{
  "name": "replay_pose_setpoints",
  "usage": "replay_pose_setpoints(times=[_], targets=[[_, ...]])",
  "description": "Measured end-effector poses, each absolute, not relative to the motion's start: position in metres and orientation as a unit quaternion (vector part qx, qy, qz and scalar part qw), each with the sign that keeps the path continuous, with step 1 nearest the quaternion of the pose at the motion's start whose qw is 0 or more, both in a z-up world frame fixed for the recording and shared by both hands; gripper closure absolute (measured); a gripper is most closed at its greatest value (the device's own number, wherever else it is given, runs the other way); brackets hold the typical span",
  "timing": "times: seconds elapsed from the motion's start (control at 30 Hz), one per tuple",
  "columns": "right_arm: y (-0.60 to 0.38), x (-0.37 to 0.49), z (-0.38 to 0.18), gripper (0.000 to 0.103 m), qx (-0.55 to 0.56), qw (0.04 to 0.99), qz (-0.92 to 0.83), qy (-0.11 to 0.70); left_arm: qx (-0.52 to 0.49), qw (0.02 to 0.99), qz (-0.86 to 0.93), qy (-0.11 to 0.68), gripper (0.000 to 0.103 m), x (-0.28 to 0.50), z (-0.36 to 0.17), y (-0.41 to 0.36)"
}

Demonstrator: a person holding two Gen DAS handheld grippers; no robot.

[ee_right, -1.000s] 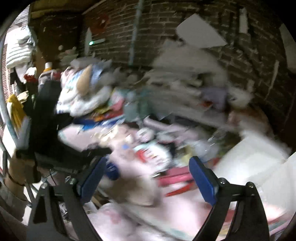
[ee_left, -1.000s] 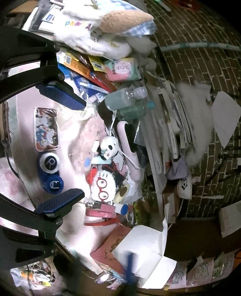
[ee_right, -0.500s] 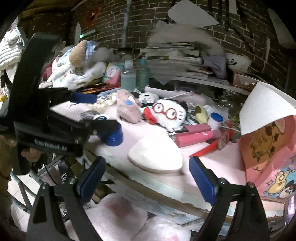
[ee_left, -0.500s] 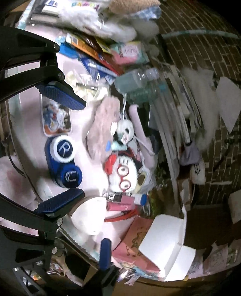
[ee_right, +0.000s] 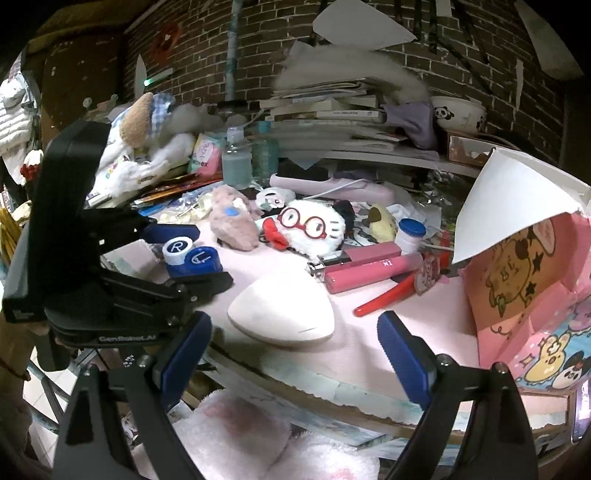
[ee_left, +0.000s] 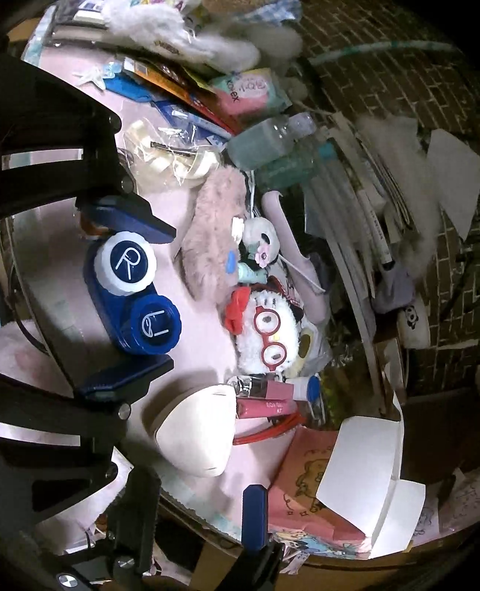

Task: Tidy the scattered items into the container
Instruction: 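Carry the blue lens case in the left gripper into the pink box and release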

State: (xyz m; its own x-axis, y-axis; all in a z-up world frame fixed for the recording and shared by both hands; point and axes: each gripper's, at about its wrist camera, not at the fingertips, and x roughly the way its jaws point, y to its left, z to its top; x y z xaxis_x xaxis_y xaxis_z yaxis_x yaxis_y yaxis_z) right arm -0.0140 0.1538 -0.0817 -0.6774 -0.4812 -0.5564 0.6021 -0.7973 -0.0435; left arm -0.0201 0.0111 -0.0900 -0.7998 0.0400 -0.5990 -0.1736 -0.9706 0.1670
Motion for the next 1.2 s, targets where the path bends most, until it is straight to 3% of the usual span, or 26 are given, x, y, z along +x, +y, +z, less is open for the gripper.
replay_pose_setpoints(times=[0.17,0.47,0.73,1.0,1.2], targets=[[0.155,-0.015,-0.082,0.013,0.267,0.296,-0.911,0.106,-0.301,0.053,0.946,0.106,0.045,-0.029,-0.078,0.011],[0.168,-0.019,-0.077,0.013,0.261,0.291,-0.917,0.083,-0.233,0.080,0.965,0.094,0.045,-0.044,0.005,0.024],[0.190,-0.013,-0.077,0.013,0.261,0.312,-0.911,0.068,-0.193,0.172,0.961,0.100,0.045,-0.071,0.081,0.106],[0.218,-0.001,-0.086,0.013,0.282,0.331,-0.899,0.052,-0.306,0.231,0.907,0.172,0.045,-0.131,0.073,0.231],[0.226,0.002,-0.087,0.013,0.284,0.333,-0.898,0.042,-0.397,0.214,0.870,0.201,0.045,-0.164,0.054,0.264]])
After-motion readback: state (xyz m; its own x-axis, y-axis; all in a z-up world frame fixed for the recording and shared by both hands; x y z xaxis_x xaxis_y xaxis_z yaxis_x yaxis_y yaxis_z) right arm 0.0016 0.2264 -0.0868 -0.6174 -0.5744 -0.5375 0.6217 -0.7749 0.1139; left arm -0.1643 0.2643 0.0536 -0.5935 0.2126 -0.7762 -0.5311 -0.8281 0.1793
